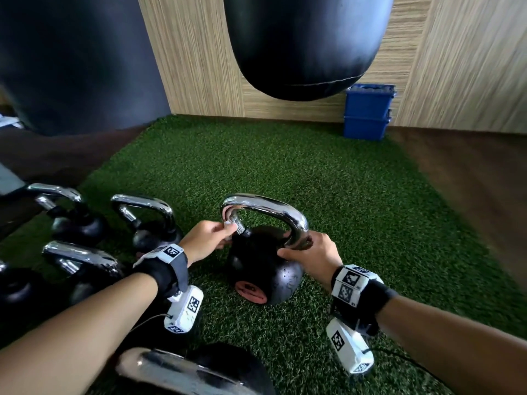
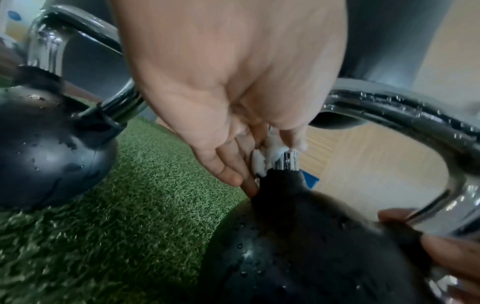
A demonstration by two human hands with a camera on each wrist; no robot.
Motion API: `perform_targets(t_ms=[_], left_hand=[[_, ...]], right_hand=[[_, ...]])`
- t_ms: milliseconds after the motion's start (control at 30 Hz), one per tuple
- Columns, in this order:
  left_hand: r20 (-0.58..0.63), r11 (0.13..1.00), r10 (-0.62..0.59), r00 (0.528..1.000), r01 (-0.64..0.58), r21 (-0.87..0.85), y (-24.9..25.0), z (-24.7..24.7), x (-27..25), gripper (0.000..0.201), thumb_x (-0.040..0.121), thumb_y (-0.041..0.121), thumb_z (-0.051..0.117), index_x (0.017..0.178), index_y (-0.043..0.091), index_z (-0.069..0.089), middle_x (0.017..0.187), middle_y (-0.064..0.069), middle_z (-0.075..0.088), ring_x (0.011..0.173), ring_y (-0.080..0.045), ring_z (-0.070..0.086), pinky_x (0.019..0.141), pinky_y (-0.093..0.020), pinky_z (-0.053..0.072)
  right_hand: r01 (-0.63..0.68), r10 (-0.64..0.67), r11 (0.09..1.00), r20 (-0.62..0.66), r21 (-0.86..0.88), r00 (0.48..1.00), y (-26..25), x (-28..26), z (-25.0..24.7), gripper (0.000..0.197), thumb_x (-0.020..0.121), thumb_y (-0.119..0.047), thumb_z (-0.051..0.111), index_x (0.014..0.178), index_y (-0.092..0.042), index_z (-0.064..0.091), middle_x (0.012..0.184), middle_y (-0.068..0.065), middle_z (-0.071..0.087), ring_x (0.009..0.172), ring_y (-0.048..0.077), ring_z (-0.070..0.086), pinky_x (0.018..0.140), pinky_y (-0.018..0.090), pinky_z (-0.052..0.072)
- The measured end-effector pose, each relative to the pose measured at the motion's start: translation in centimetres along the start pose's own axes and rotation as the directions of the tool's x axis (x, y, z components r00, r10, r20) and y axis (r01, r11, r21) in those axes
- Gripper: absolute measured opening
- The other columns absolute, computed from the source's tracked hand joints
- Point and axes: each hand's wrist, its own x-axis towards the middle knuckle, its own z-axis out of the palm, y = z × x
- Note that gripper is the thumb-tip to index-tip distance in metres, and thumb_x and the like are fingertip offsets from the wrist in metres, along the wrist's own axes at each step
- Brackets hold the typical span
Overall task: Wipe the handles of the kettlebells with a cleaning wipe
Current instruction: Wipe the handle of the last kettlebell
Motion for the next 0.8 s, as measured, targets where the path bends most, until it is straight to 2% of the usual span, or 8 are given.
perform_targets(t_ms=[100, 200, 300, 400, 500, 600, 700, 800], left_hand=[[-0.029, 0.971, 0.037, 0.999, -0.029, 0.236, 0.5, 0.2, -0.1, 0.059, 0.097, 0.050, 0.061, 0.082, -0.007, 0.067, 0.064, -0.008, 0.063, 0.071, -0.035, 0.066, 0.064, -0.027, 0.050], [-0.082, 0.910, 0.080, 0.993, -0.039, 0.413, 2.5, 0.8, 0.7, 0.051, 0.097, 0.048, 0.062, 0.079, 0.001, 0.069, 0.055, 0.000, 0.049, 0.060, -0.024, 0.051, 0.046, -0.025, 0.027], [-0.019, 0.869, 0.106, 0.994, -0.083, 0.487, 5.5, 2.1, 1.8, 0.029, 0.098, 0.038, 0.064, 0.088, 0.013, 0.076, 0.067, -0.004, 0.063, 0.062, -0.021, 0.057, 0.048, -0.026, 0.030], [0.048, 0.809, 0.068, 0.997, -0.083, 0.581, 8.0, 3.4, 3.0, 0.024, 0.098, 0.019, 0.058, 0.077, 0.012, 0.066, 0.079, -0.012, 0.066, 0.068, -0.026, 0.062, 0.051, -0.025, 0.038], [0.054, 0.844, -0.029, 0.998, -0.004, 0.536, 8.8, 4.0, 3.3, 0.024, 0.103, 0.009, 0.050, 0.095, -0.003, 0.070, 0.093, -0.019, 0.069, 0.084, -0.029, 0.065, 0.071, -0.028, 0.046], [0.127, 0.978, -0.062, 0.990, 0.035, 0.205, 7.9, 3.4, 3.1, 0.029, 0.104, 0.002, 0.046, 0.082, 0.010, 0.063, 0.071, -0.004, 0.073, 0.070, -0.020, 0.060, 0.059, -0.021, 0.051], [0.106, 0.993, -0.122, 0.987, 0.120, 0.022, 6.5, 3.2, 2.8, 0.021, 0.105, 0.002, 0.044, 0.104, -0.002, 0.065, 0.052, 0.014, 0.067, 0.060, -0.009, 0.065, 0.053, -0.017, 0.055], [0.038, 0.998, -0.056, 0.998, 0.057, -0.037, 5.3, 3.6, 2.7, 0.022, 0.096, -0.004, 0.059, 0.115, -0.012, 0.068, 0.071, -0.005, 0.073, 0.074, -0.024, 0.062, 0.071, -0.036, 0.050]], right_hand=[[-0.002, 0.003, 0.999, 0.026, -0.032, 1.000, 0.3, -0.5, 0.0, 0.079, 0.081, -0.007, 0.079, 0.143, -0.006, 0.031, 0.135, 0.016, 0.047, 0.128, 0.032, 0.048, 0.105, 0.037, 0.045], [0.159, -0.162, 0.959, 0.007, -0.237, 0.987, 0.9, -1.7, -0.4, 0.050, 0.078, -0.007, 0.079, 0.123, -0.007, 0.057, 0.115, 0.003, 0.058, 0.104, 0.015, 0.056, 0.074, 0.008, 0.042], [0.374, -0.437, 0.719, 0.038, -0.585, 0.899, 0.7, -3.5, -0.6, 0.026, 0.072, -0.021, 0.078, 0.098, -0.026, 0.074, 0.097, -0.015, 0.065, 0.083, -0.001, 0.056, 0.071, 0.009, 0.045], [0.457, -0.500, 0.588, 0.144, -0.667, 0.854, -0.3, -4.2, 0.8, 0.032, 0.078, -0.013, 0.073, 0.109, -0.020, 0.075, 0.103, -0.010, 0.068, 0.093, 0.010, 0.062, 0.086, 0.025, 0.055], [0.507, -0.481, 0.510, 0.259, -0.695, 0.838, -1.0, -3.5, 1.6, 0.034, 0.084, 0.000, 0.063, 0.113, -0.014, 0.073, 0.110, 0.002, 0.070, 0.099, 0.019, 0.067, 0.088, 0.033, 0.059], [0.501, -0.469, 0.577, 0.240, -0.645, 0.850, -1.5, -1.7, 0.5, 0.033, 0.089, -0.002, 0.059, 0.107, -0.023, 0.076, 0.103, -0.004, 0.076, 0.085, 0.007, 0.069, 0.079, 0.022, 0.059], [0.410, -0.477, 0.704, 0.041, -0.580, 0.878, -1.5, 0.5, -0.1, 0.022, 0.091, -0.013, 0.061, 0.102, -0.026, 0.075, 0.098, -0.004, 0.076, 0.080, 0.008, 0.068, 0.077, 0.025, 0.059], [0.253, -0.304, 0.773, 0.011, -0.582, 0.953, -0.9, 2.4, 0.7, 0.025, 0.093, -0.037, 0.060, 0.114, -0.025, 0.066, 0.108, 0.000, 0.073, 0.094, 0.019, 0.068, 0.088, 0.033, 0.056]])
